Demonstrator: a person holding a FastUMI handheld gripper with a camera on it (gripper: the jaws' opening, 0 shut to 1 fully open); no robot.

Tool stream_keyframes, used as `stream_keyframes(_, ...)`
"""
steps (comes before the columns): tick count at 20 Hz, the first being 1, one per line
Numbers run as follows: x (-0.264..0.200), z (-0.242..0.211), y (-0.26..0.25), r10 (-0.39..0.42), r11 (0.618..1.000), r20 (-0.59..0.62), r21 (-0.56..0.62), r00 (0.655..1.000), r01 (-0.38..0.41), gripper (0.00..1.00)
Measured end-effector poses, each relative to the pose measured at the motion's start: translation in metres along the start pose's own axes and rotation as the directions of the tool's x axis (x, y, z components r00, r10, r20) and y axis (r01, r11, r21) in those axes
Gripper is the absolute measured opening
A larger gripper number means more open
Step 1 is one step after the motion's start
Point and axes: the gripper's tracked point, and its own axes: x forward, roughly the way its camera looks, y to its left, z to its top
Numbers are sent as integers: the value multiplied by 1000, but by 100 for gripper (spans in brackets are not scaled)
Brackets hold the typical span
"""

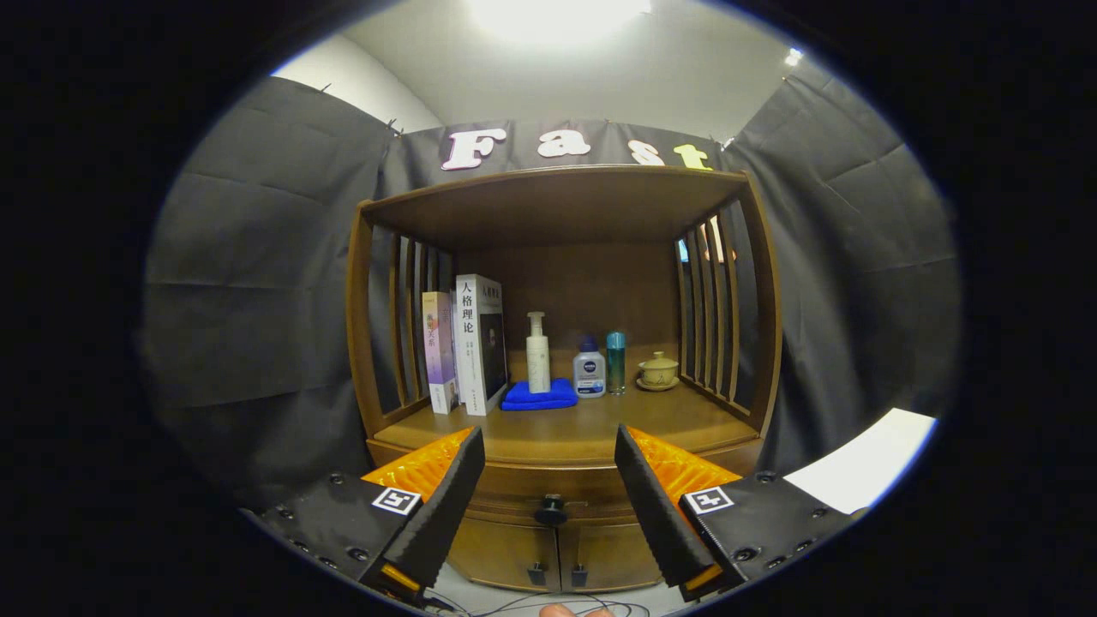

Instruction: Pull open the drawer, take out the items inside it, and place them on the countertop above the cabinet.

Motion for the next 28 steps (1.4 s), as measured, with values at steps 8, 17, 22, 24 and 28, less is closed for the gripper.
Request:
stream_keyframes(8,20,-11,5,8,1000,-6,-27,1000,-8,96)
stream_keyframes(17,54,-51,11,7,998,-65,-64,998,-11,96)
stream_keyframes(22,77,-88,-5,-45,997,-119,-60,992,38,96)
stream_keyframes(24,86,-97,-7,-54,998,-124,-42,991,49,96)
stream_keyframes(28,98,-126,-6,-51,999,-167,-26,985,47,96)
